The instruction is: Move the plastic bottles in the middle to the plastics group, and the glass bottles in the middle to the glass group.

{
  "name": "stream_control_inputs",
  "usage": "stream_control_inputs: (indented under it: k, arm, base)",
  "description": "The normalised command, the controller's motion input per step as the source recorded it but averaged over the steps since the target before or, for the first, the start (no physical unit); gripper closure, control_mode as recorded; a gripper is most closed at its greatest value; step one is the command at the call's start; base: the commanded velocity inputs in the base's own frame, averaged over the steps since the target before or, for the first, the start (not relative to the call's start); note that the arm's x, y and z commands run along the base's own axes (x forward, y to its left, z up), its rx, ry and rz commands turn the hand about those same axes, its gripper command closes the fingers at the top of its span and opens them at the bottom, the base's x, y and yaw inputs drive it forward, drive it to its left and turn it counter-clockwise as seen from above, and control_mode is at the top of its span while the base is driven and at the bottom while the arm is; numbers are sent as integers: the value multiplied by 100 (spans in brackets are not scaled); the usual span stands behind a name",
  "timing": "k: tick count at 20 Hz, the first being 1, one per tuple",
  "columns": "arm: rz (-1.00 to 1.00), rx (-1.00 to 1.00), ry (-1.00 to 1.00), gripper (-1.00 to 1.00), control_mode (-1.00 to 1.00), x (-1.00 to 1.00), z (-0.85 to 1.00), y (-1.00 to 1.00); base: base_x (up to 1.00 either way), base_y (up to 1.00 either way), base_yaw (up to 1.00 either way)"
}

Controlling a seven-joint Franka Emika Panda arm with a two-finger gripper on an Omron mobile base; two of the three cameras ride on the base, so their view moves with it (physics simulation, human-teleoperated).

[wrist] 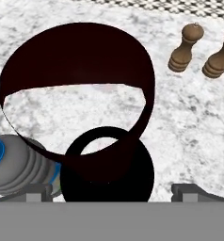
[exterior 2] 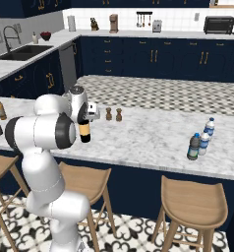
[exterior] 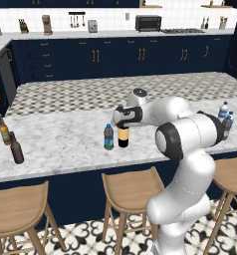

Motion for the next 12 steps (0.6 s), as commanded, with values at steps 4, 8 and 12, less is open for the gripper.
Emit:
stream_control_inputs:
  k: [4, 8, 12]
  arm:
    - [0, 1, 0, -100, -100, 4, -8, 0]
    - [0, 0, 0, -100, -100, 0, 0, 0]
    - [0, 0, 0, 100, -100, 0, 0, 0]
  base:
    - [0, 0, 0]
    - [0, 0, 0]
    - [0, 0, 0]
